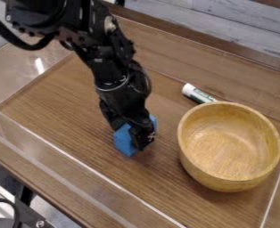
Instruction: Put the blue block in the brown bowl
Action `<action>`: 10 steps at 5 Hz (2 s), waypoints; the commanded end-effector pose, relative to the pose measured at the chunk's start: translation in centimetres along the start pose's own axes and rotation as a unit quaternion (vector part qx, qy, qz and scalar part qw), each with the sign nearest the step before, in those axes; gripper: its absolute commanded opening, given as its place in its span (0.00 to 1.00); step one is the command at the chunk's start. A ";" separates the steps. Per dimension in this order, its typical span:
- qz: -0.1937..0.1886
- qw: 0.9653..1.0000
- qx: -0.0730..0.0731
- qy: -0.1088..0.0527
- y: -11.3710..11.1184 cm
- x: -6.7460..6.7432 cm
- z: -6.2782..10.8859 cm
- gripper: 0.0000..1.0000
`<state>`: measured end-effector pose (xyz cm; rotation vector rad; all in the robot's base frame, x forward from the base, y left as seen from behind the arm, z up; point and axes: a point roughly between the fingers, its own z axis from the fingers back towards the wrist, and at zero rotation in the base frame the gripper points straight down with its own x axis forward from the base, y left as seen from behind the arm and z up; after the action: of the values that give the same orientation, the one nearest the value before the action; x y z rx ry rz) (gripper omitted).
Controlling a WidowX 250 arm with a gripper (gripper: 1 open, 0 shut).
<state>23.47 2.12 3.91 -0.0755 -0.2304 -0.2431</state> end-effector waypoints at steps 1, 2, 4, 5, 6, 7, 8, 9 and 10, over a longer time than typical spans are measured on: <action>0.006 1.000 0.006 -0.015 0.5 0.5 0.0 1.00; 0.006 1.000 0.006 -0.016 0.5 0.4 -0.2 0.00; 0.006 1.000 0.015 -0.011 0.5 1.0 2.5 0.00; 0.007 1.000 0.017 -0.021 0.6 1.3 2.4 1.00; 0.009 1.000 0.015 -0.023 0.6 1.1 1.9 1.00; 0.011 1.000 0.012 -0.023 0.6 0.9 1.2 1.00; 0.013 1.000 0.009 -0.023 0.6 0.8 0.6 1.00; 0.018 1.000 0.007 -0.023 0.7 0.6 0.1 1.00; 0.022 1.000 0.004 -0.021 0.7 0.5 0.0 0.00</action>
<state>23.62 2.33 3.31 -0.0858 -0.2443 -0.2092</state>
